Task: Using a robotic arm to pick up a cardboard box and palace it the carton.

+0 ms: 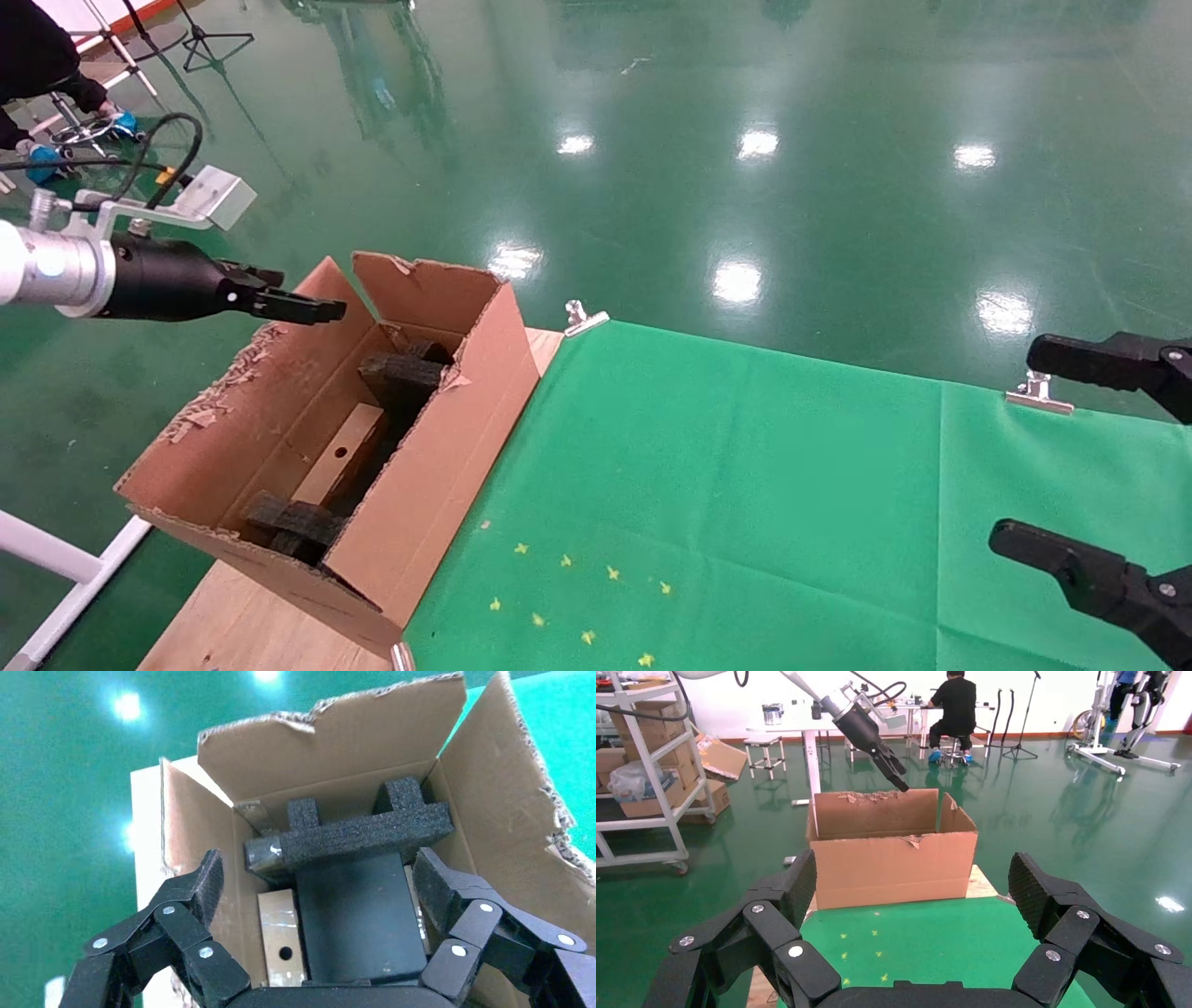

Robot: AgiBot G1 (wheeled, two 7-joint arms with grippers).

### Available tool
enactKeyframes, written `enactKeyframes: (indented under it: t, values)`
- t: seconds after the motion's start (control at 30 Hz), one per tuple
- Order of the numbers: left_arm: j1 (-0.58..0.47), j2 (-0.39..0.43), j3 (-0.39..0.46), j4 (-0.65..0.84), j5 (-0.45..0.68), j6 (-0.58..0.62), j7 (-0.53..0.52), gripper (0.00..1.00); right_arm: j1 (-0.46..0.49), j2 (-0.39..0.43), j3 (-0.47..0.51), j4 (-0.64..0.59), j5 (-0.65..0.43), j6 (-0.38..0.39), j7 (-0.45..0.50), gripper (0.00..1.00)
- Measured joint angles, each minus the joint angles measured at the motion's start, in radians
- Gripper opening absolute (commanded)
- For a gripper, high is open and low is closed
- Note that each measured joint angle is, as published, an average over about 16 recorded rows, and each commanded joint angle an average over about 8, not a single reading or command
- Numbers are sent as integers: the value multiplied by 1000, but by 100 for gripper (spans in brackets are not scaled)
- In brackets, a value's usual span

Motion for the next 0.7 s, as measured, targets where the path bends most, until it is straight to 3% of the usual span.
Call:
enactKeyframes:
  t: [0.33,0.7]
  values:
    - [43,-13,-35,-83,-65,36,29,100,0,0,0,0,0,0,0,100]
    - [180,-18,-127,-256,-227,94,77,100,0,0,0,0,0,0,0,100]
